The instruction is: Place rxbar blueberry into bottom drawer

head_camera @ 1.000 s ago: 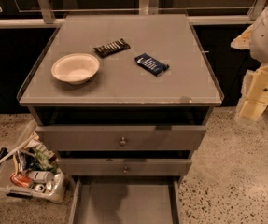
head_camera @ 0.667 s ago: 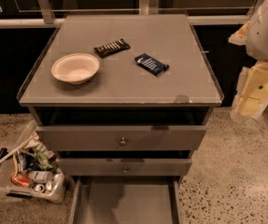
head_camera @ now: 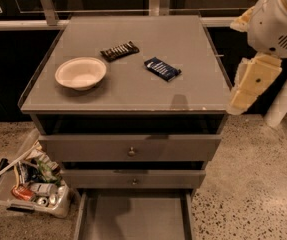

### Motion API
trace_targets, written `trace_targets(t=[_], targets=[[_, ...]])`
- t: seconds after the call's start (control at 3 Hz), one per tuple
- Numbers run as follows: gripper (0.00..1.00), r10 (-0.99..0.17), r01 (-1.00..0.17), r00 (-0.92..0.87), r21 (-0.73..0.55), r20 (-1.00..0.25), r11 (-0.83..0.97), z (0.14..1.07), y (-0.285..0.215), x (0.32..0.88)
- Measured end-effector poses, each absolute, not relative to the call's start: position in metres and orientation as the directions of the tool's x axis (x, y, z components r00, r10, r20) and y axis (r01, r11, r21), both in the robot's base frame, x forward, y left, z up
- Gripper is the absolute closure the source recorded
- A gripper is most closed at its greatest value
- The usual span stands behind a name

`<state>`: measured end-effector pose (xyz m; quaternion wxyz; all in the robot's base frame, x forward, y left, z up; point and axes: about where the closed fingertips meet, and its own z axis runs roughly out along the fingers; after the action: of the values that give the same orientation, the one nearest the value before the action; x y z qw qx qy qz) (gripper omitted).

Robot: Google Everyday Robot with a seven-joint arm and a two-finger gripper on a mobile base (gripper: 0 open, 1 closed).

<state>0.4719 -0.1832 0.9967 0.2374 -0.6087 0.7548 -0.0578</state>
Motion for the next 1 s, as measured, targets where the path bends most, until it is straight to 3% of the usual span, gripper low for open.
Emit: trace_targets(t=[0.67,1.0], targets=[[0.0,-0.831,-0.885,-0.107,-0.328,-0.546,0.33,1.003,-0.16,0.527],[0.0,-0.831,-0.885,-0.107,-0.328,-0.546,0.33,1.003,-0.16,0.527]])
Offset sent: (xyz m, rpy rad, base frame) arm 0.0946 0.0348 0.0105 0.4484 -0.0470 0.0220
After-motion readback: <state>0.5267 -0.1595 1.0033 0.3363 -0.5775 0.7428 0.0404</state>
